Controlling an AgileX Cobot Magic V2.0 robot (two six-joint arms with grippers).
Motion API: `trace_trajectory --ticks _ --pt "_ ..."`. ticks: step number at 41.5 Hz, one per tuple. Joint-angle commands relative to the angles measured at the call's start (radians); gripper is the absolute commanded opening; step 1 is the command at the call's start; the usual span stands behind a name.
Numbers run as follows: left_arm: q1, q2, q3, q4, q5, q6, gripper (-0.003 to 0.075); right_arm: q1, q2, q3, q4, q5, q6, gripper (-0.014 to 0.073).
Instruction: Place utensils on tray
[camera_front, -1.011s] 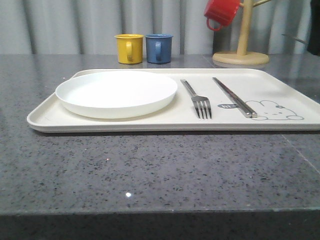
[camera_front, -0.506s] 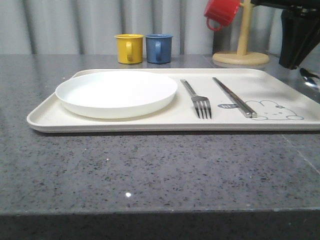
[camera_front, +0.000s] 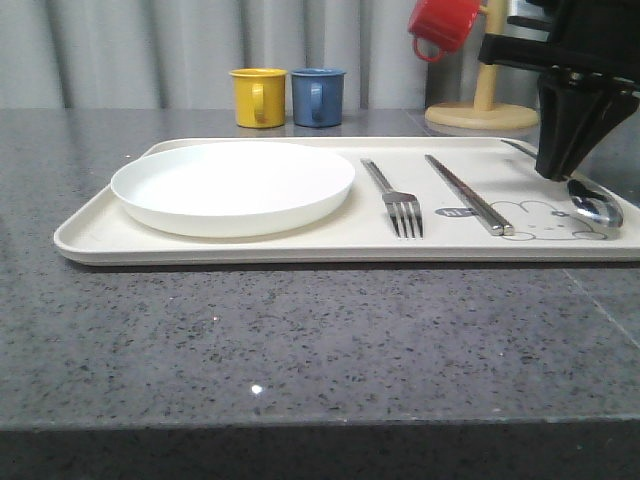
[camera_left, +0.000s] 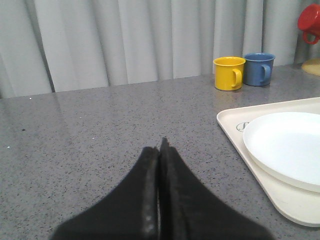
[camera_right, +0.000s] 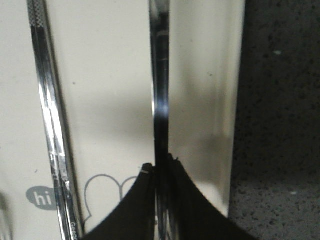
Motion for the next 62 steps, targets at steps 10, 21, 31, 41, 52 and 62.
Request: trace_trajectory --ticks 10,21,31,41,52,62 --pt "0.0 0.01 -0.03 -0.012 -0.086 -0.008 -0.0019 -0.002 -0.035 -0.026 0.02 -0.021 -0.001 0.0208" --pt "0.0 0.01 -0.03 -0.012 -0.086 -0.008 -0.0019 -0.002 -0.083 -0.026 0.02 -0.032 -0.003 0.029" --pt "0.0 0.01 -0.03 -0.012 -0.086 -0.008 -0.0019 -0.002 -0.201 -0.027 0.02 -0.036 -0.033 0.0286" --pt "0.0 0.01 -0.03 -0.012 -0.086 -0.008 -0.0019 -0.002 -0.324 -0.027 -0.003 -0.036 -0.049 0.0123" --pt "0.0 0.01 -0.03 -0.012 -0.086 -0.008 -0.0019 -0.002 -0.412 -0.024 -0.13 -0.035 -0.051 -0.006" --pt "0.0 0.01 -0.03 -0.012 -0.086 -0.008 -0.0019 -0.002 -0.555 0.095 -0.24 -0.065 -0.051 -0.0064"
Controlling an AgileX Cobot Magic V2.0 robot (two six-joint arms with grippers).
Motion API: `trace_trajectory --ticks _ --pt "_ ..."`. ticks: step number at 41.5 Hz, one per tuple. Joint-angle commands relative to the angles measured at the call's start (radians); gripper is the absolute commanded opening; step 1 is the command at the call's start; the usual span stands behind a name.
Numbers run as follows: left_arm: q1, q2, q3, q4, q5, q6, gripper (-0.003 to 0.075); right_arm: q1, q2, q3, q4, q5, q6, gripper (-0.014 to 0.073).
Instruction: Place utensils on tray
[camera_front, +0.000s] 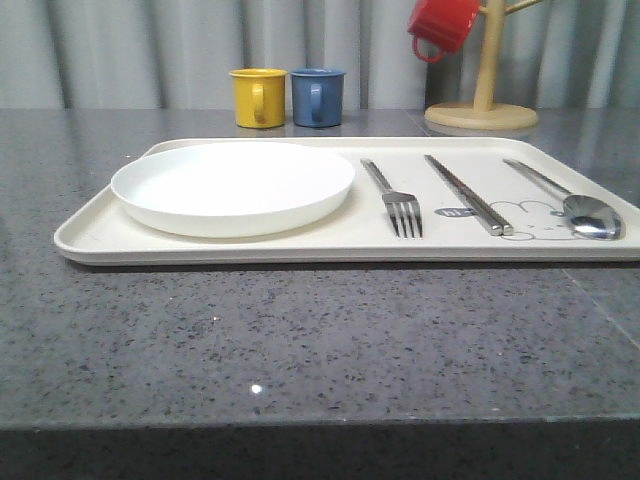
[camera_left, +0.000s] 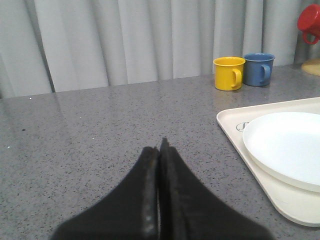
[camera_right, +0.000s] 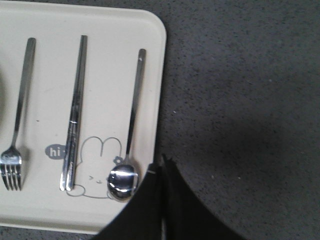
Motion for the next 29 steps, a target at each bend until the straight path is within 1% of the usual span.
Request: trace_trajectory --ticks 1,18,29 --pt "0.0 0.01 -0.03 -0.012 -0.086 -0.008 -0.0019 -0.002 -0.107 0.051 -0.031 -0.074 -0.013 -0.0064" --pt "0.0 0.01 -0.03 -0.012 -0.086 -0.008 -0.0019 -0.002 -0.51 0.595 -0.055 -0.439 -0.018 -0.0064" --pt "0.0 0.01 -0.03 -0.012 -0.086 -0.008 -0.0019 -0.002 -0.815 0.875 -0.085 -0.641 -0.018 -0.0064"
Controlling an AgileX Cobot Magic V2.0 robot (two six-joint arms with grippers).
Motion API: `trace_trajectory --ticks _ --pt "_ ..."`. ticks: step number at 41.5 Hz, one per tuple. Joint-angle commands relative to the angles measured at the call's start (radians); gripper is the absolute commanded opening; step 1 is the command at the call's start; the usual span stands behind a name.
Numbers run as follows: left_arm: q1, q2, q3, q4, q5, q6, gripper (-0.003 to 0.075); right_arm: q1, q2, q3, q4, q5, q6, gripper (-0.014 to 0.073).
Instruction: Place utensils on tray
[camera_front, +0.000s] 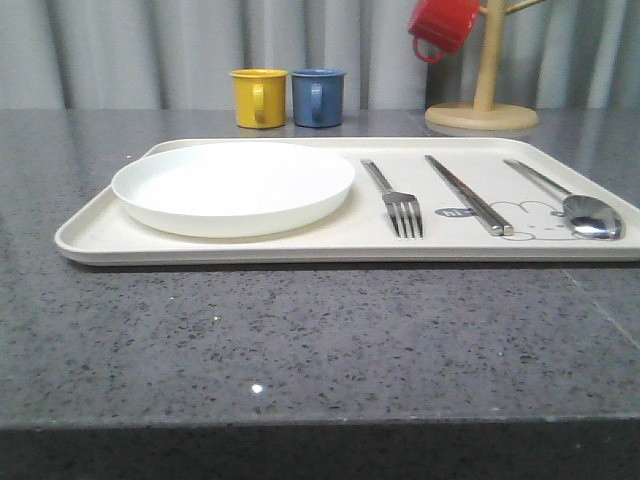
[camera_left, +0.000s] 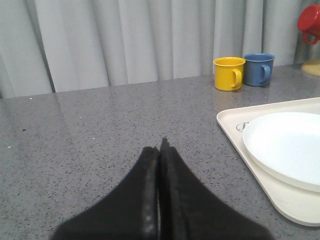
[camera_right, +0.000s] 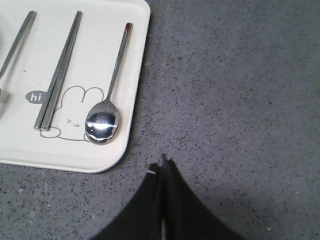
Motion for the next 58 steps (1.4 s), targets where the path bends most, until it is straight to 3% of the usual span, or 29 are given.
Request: trace_trajectory --ticks 1,18,58 --pt "0.0 0.01 -0.03 -0.012 -0.086 -0.008 -0.0019 -0.002 -0.108 0.052 -0.035 -0.148 -0.011 -0.0064" --pt "0.0 0.01 -0.03 -0.012 -0.084 -0.008 -0.0019 -0.002 -0.466 0.245 -0.037 -0.287 -0.011 -0.0064" --pt "0.0 0.01 -0.03 -0.012 -0.08 -0.008 -0.0019 -0.002 -0.471 0.249 -0.037 -0.269 -0.011 -0.0064"
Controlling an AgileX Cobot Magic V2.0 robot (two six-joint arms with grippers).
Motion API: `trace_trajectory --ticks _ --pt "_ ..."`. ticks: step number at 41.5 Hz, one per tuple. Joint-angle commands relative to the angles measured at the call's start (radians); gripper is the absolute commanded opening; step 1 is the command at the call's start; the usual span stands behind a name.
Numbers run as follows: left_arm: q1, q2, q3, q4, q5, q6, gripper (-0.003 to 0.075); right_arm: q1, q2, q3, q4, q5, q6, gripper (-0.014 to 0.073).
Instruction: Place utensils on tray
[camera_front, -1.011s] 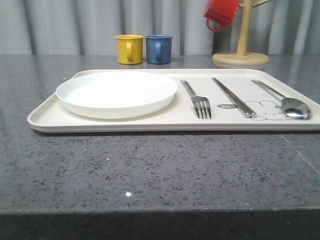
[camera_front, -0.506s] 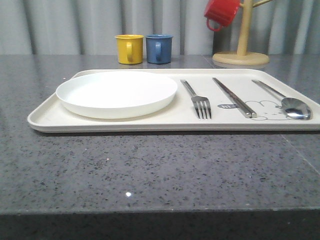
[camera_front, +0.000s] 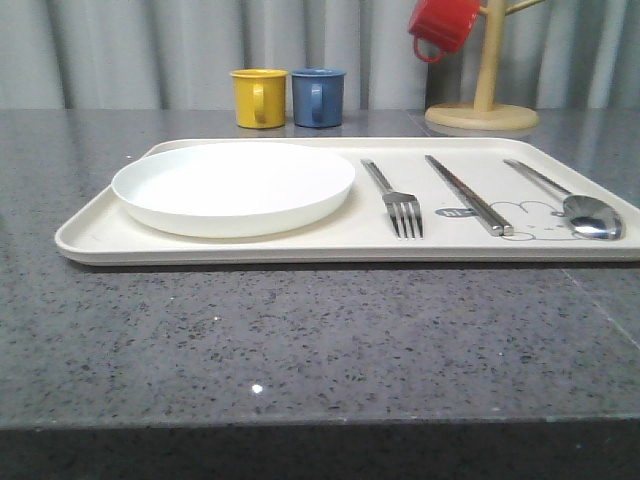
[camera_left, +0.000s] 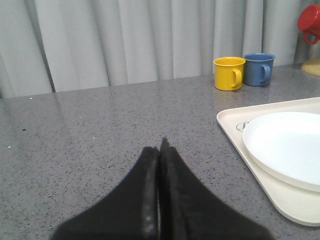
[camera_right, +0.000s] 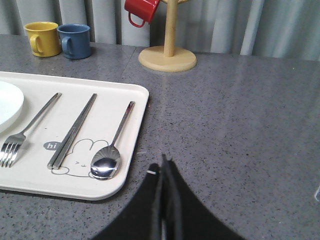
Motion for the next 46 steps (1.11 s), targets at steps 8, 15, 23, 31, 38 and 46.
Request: trace_trajectory --ticks 8,15,23,31,38,46 --pt "0.0 0.002 0.007 -0.008 -0.139 -0.008 -0.0019 -0.002 0.009 -0.023 -0.014 -0.078 -0.008 -0.0064" --pt "-0.002 -0.075 0.132 -0.008 -0.256 -0.01 -0.0019 -0.002 0.009 -0.023 -0.014 -0.078 -0.008 -0.0064" --pt "-0.002 -0.185 0.283 -0.008 -0.259 -0.023 -0.0019 -0.002 0.009 -0.023 -0.014 -0.078 -0.008 -0.0064" --pt "0.0 -0.209 0.355 -0.008 -0.245 -0.027 -0.0019 -0.002 0.009 -0.023 -0.014 -0.078 -0.008 -0.0064" --pt "0.0 -0.209 0.355 -0.008 -0.231 -0.027 -0.0019 -0.002 0.009 -0.023 -0.014 -0.078 -0.008 -0.0064" --pt "0.0 -0.209 0.355 -0.008 -0.233 -0.027 -0.0019 -0.002 0.009 -0.023 -0.014 -0.078 -0.008 -0.0064"
